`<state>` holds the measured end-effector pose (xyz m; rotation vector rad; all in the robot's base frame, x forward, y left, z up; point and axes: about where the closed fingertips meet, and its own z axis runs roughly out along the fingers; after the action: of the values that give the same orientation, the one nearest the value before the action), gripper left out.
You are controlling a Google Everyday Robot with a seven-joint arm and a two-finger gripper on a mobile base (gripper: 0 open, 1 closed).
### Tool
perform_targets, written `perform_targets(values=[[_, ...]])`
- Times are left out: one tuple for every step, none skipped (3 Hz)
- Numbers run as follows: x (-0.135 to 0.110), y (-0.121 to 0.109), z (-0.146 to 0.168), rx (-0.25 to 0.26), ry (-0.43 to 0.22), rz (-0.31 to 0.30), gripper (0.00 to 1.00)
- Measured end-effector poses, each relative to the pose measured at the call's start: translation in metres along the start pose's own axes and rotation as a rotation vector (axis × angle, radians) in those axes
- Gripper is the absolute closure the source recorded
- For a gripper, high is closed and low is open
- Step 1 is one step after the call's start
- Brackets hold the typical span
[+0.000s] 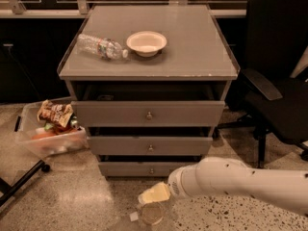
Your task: Open bottom drawer
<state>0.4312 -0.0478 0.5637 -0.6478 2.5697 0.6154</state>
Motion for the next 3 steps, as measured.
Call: perform_targets(values=[[0.02,-0.005,0.063,-0.044,-0.024,0.184,0.0],[0.02,-0.013,0.079,-0.04,-0.067,0.218,0.0],[0.019,-0.013,0.079,-0.04,-0.068,0.217,0.0]])
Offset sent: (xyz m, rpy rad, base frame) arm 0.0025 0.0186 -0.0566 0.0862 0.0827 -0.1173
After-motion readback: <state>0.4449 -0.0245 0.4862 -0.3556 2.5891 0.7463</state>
